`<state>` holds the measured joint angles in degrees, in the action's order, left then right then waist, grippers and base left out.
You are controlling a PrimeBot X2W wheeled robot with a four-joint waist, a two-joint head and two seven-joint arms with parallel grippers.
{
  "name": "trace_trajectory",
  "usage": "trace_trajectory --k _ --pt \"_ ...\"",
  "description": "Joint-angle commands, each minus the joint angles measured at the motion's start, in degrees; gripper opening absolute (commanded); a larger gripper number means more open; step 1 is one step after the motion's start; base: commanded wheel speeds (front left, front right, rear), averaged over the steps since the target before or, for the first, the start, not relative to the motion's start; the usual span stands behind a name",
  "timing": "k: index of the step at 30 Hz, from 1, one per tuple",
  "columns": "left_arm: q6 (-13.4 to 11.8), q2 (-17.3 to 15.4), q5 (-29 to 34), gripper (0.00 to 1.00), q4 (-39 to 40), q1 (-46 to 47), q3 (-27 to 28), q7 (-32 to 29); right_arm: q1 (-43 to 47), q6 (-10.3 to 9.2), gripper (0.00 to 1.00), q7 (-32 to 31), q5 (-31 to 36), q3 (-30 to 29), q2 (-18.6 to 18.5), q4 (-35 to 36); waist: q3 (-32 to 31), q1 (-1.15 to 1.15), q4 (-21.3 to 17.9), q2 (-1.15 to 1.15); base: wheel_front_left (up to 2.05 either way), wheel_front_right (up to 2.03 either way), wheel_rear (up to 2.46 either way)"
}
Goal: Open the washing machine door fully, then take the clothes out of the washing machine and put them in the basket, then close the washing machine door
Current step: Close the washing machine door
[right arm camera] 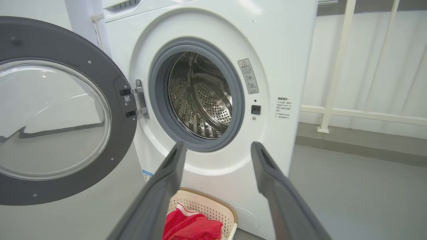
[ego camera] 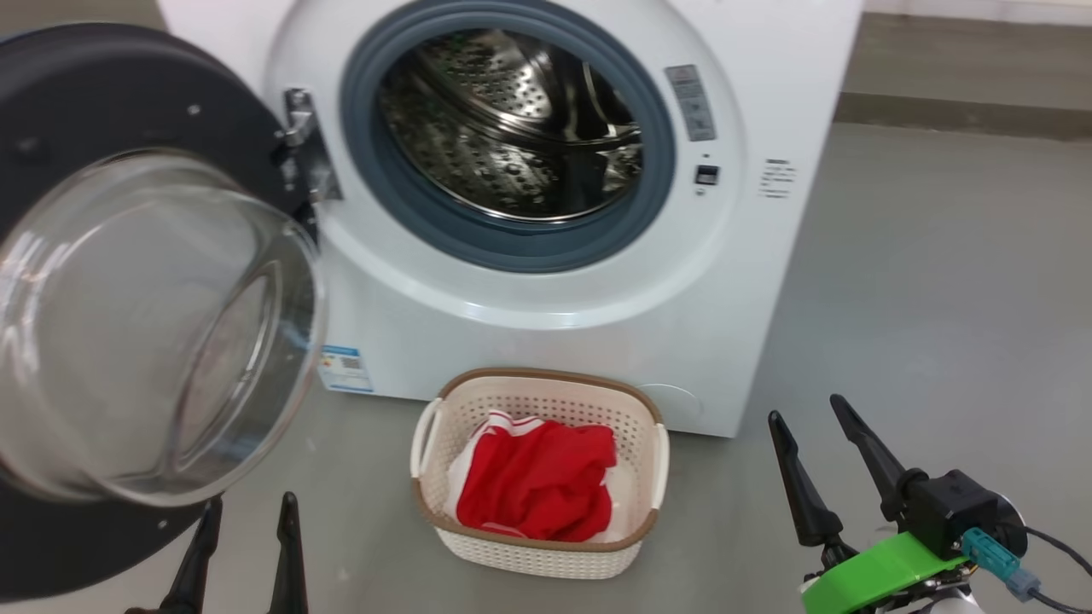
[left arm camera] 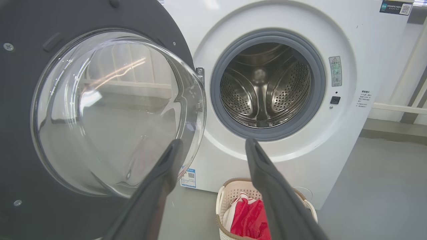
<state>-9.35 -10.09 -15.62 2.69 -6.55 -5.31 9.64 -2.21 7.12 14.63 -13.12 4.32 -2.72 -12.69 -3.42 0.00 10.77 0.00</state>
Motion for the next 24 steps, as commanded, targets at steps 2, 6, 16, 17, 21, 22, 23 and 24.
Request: trace_trajectory --k 2,6,16,17,21,22,23,24 --pt "-0.81 -1.13 0.43 1.00 2.05 0.71 2.22 -0.24 -0.15 0.36 1.00 0.37 -0.37 1.55 -0.16 1.65 -0.90 0.00 4.57 0.00 0.00 0.00 0.00" --pt "-1.42 -1.86 0.94 1.00 2.88 0.30 2.56 -0.64 0.18 0.36 1.00 0.37 -0.60 2.26 -0.16 1.77 -1.36 0.00 7.13 0.00 0.00 0.00 0.00" --pt "-2.54 -2.93 1.15 1.00 5.06 -0.46 3.35 -1.66 0.53 0.36 1.00 0.37 -1.49 3.28 -0.16 2.17 -1.96 0.00 12.11 0.00 0.00 0.00 0.00" --pt "-2.63 -3.00 1.15 1.00 5.22 -0.51 3.39 -1.76 0.56 0.36 1.00 0.37 -1.54 3.33 -0.16 2.25 -1.97 0.00 12.52 0.00 0.00 0.00 0.00" --pt "-3.02 -3.19 1.20 1.00 5.81 -0.73 3.49 -2.04 0.59 0.36 1.00 0.37 -1.67 3.47 -0.16 2.37 -1.90 0.00 13.97 0.00 0.00 0.00 0.00" --pt "-3.09 -3.23 1.18 1.00 5.93 -0.76 3.52 -2.09 0.60 0.36 1.00 0.37 -1.70 3.48 -0.16 2.37 -1.88 0.00 14.31 0.00 0.00 0.00 0.00" --pt "-3.21 -3.28 1.17 1.00 6.04 -0.82 3.59 -2.14 0.61 0.36 1.00 0.37 -1.75 3.56 -0.16 2.35 -1.89 0.00 14.58 0.00 0.00 0.00 0.00" --pt "-3.30 -3.32 1.16 1.00 6.14 -0.88 3.65 -2.19 0.62 0.36 1.00 0.37 -1.80 3.64 -0.16 2.35 -1.89 0.00 14.84 0.00 0.00 0.00 0.00"
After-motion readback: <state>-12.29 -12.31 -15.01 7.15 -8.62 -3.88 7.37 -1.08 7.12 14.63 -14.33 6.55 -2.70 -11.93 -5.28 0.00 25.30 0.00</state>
